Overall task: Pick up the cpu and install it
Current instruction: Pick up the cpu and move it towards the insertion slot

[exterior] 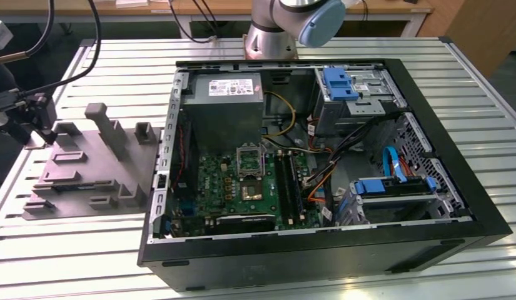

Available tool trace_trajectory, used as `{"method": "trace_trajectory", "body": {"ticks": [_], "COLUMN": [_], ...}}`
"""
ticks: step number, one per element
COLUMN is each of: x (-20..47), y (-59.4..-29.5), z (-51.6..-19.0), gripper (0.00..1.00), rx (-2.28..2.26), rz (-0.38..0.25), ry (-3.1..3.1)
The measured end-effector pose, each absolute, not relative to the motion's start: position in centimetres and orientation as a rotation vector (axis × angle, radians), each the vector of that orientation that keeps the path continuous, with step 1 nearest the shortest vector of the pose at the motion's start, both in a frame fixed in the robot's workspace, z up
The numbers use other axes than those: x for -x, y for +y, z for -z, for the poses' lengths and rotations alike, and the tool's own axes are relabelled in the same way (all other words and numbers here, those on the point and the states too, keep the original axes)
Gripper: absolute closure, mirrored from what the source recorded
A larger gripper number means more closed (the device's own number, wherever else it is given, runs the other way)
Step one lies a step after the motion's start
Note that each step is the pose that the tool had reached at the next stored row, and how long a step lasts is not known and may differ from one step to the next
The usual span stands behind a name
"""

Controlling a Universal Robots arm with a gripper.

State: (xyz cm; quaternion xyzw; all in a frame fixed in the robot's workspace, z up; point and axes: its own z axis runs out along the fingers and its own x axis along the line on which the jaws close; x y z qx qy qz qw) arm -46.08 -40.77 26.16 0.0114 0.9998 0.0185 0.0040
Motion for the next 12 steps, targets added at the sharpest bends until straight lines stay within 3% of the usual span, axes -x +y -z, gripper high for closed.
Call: {"method": "trace_trajectory", "body": {"ticks": [12], "x": [46.08], "y": [-40.77], "z": [-26.46], "gripper": [0.53], "rx": [-0.036], "rz": [-0.058], "ry": [3.133]}}
